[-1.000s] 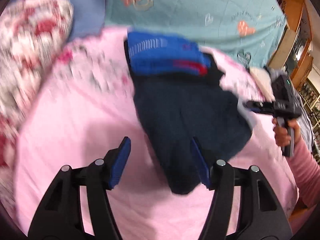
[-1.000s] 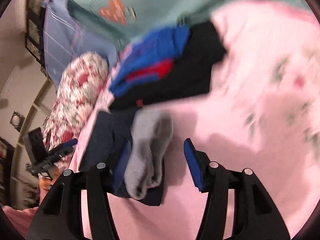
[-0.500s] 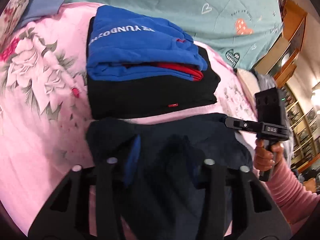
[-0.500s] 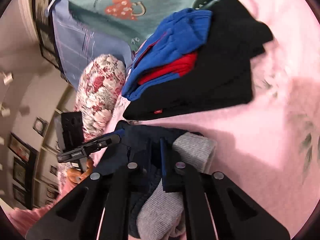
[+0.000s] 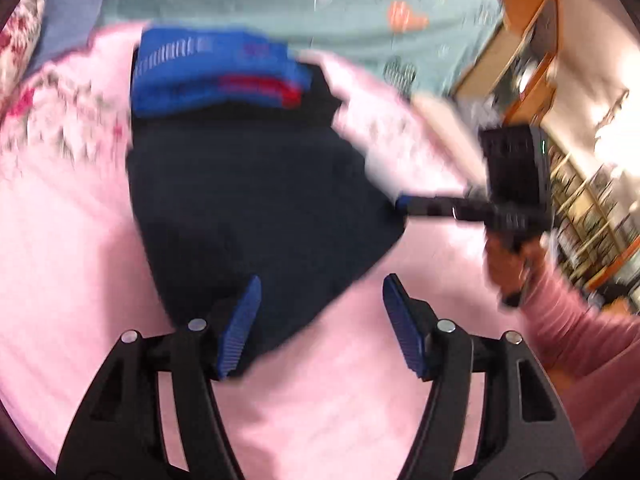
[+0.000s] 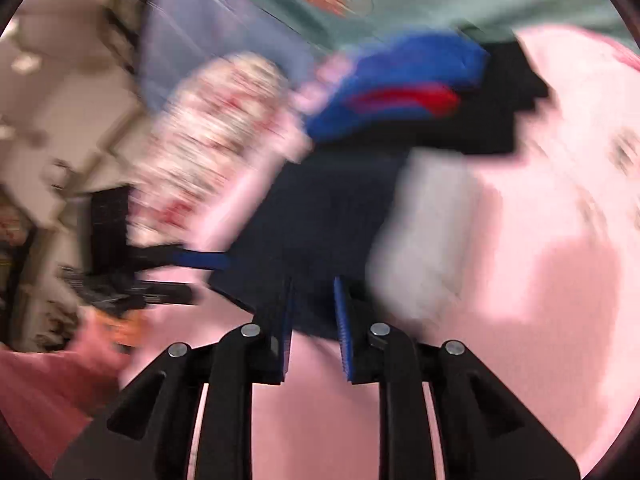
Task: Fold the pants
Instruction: 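Carry the folded pants onto the bed beside the blue clothes stack with both tools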
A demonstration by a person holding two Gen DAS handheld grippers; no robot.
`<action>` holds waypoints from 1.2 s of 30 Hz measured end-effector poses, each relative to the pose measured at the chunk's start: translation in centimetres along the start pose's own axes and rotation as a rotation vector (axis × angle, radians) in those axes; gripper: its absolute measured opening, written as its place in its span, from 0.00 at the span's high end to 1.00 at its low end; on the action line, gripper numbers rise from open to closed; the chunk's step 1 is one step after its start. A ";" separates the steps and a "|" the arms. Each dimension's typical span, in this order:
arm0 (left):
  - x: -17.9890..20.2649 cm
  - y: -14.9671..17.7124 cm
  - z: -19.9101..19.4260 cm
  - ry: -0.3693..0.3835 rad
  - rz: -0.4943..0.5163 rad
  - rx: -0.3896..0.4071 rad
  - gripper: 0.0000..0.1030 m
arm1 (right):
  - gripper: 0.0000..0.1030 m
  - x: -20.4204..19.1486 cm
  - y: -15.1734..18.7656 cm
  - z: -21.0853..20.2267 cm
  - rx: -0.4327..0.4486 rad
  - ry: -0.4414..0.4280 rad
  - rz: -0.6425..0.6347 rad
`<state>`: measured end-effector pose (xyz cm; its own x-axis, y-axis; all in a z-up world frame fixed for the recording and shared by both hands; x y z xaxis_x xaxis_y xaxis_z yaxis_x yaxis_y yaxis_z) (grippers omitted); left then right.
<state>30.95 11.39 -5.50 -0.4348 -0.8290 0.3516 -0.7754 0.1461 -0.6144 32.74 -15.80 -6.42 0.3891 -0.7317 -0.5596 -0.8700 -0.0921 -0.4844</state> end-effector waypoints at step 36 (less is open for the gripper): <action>-1.1 -1.1 2.7 -0.224 -0.013 -0.002 0.17 | 0.80 1.0 1.1 0.5 0.044 -0.032 0.133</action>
<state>33.48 10.68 -7.10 -0.3129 -0.9298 0.1937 -0.7812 0.1360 -0.6092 32.37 -16.25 -7.85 0.2818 -0.7134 -0.6416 -0.9004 0.0343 -0.4336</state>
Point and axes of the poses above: each gripper's, at about its wrist camera, not at the fingertips, and z roughly the way its jaws point, x to its right, y to its underside, the point moved 1 cm from there along z, roughly the way its jaws point, and after that the axes turned 5 degrees about z, right-handed, at the moved point
